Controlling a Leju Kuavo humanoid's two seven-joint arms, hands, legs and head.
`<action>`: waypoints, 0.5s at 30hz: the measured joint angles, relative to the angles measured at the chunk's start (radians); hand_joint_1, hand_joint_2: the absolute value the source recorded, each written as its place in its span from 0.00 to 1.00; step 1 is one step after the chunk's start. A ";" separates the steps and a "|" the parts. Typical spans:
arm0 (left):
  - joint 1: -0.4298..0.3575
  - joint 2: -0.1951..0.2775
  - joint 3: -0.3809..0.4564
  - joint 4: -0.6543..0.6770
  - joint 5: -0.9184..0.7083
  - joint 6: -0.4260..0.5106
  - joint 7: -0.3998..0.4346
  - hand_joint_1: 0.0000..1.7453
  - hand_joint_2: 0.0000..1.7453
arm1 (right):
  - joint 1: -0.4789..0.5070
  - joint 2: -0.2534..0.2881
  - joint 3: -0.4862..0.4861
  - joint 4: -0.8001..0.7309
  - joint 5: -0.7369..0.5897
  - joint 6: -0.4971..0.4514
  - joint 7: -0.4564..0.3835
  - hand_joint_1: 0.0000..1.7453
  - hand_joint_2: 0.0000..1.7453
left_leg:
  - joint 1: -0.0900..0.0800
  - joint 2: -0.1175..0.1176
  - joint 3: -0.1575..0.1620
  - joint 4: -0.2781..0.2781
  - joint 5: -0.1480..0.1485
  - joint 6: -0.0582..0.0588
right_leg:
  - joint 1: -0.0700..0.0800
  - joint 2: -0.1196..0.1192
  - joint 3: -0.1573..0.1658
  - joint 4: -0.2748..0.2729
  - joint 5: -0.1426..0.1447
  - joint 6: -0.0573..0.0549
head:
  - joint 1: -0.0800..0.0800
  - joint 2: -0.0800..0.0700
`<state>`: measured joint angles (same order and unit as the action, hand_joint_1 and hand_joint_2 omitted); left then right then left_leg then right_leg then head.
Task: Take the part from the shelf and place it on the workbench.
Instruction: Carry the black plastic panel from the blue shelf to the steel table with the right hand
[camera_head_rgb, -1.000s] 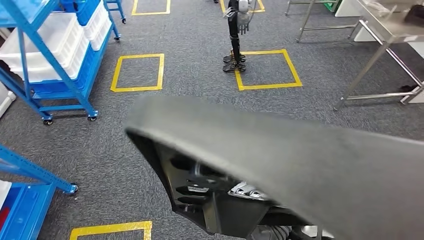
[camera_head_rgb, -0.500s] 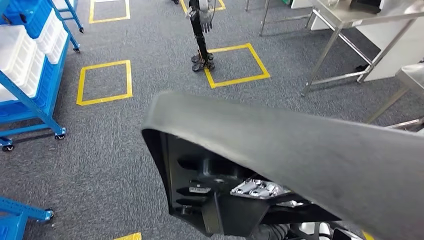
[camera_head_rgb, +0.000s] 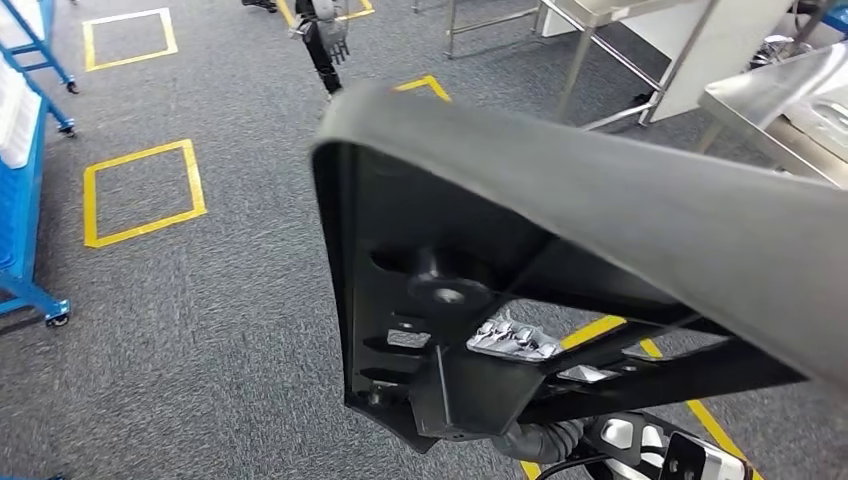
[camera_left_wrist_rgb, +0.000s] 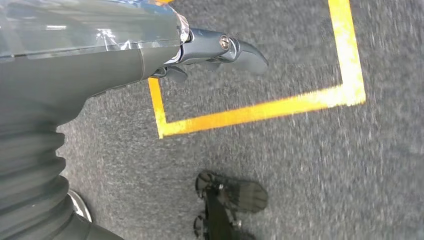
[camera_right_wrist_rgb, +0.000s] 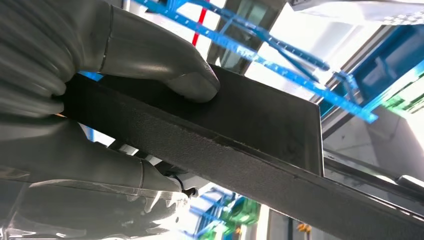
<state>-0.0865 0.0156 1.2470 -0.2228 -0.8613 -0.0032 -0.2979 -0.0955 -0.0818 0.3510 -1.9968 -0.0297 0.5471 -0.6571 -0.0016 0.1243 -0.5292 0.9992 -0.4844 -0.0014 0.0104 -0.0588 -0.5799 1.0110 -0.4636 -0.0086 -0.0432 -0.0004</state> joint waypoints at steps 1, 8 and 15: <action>-0.003 0.001 0.000 0.000 0.000 -0.002 0.000 0.00 1.00 | -0.002 0.000 -0.001 -0.001 -0.002 0.001 0.007 1.00 1.00 | 0.002 -0.003 0.001 0.003 -0.005 -0.006 | -0.002 0.012 0.000 -0.003 0.003 -0.005 | 0.000 0.000; 0.000 0.009 0.008 0.000 0.019 -0.013 -0.015 0.00 1.00 | -0.041 0.007 0.007 0.005 -0.018 0.017 0.062 1.00 1.00 | 0.013 -0.118 -0.134 0.292 -0.126 -0.027 | -0.011 0.098 0.002 -0.010 0.013 -0.024 | 0.000 0.000; 0.000 0.010 0.019 0.000 0.017 -0.020 -0.029 0.00 1.00 | -0.047 0.006 0.012 0.033 -0.013 0.010 0.044 1.00 1.00 | 0.020 -0.188 -0.020 0.014 0.006 -0.013 | -0.016 0.181 -0.014 0.007 0.015 0.007 | 0.000 0.000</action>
<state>-0.0868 0.0252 1.2658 -0.2231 -0.8446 -0.0229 -0.3271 -0.1423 -0.0754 0.3634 -1.9638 -0.0424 0.5567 -0.6131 0.0189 -0.0641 -0.5488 1.0136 -0.4788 -0.0148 -0.0057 0.1226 -0.5938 1.0178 -0.4487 -0.0015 -0.0432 -0.0004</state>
